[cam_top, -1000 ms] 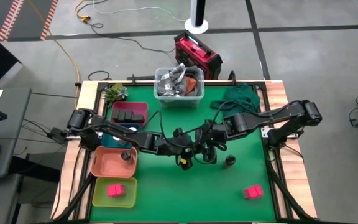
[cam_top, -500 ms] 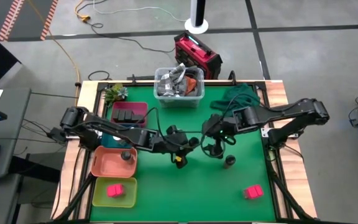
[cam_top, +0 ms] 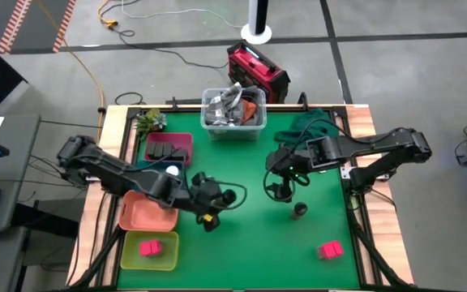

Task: Sort spices by type
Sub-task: Put the top black seasoning bottle into the orange bin

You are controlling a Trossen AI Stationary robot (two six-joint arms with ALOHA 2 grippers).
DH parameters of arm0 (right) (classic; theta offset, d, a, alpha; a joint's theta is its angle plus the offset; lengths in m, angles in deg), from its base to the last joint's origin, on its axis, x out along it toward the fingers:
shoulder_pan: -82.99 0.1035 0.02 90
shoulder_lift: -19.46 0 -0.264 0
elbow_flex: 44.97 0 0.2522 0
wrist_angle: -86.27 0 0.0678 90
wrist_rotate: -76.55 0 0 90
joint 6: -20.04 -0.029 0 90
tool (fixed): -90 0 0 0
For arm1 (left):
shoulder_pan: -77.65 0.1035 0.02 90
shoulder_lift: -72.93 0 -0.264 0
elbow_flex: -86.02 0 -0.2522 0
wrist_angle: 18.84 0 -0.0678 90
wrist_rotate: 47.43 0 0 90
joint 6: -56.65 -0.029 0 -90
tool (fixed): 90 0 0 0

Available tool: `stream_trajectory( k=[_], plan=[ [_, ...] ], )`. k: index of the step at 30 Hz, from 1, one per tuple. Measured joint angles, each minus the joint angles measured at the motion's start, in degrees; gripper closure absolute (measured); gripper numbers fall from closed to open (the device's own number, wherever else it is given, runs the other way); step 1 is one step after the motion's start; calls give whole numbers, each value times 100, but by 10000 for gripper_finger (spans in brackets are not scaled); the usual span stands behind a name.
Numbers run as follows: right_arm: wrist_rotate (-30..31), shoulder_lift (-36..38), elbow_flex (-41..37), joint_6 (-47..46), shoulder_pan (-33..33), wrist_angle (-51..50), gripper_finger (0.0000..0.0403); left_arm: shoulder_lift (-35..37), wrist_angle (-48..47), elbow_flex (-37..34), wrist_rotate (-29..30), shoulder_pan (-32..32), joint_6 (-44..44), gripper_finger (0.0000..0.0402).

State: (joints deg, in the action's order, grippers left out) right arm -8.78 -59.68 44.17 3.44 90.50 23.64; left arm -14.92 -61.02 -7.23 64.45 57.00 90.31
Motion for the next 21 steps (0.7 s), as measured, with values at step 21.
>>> stream_trajectory(
  k=[21],
  plan=[
    [44,-2,0,-222,151,40,42,913,-3988,-1,2323,-2852,4782,239]
  ],
)
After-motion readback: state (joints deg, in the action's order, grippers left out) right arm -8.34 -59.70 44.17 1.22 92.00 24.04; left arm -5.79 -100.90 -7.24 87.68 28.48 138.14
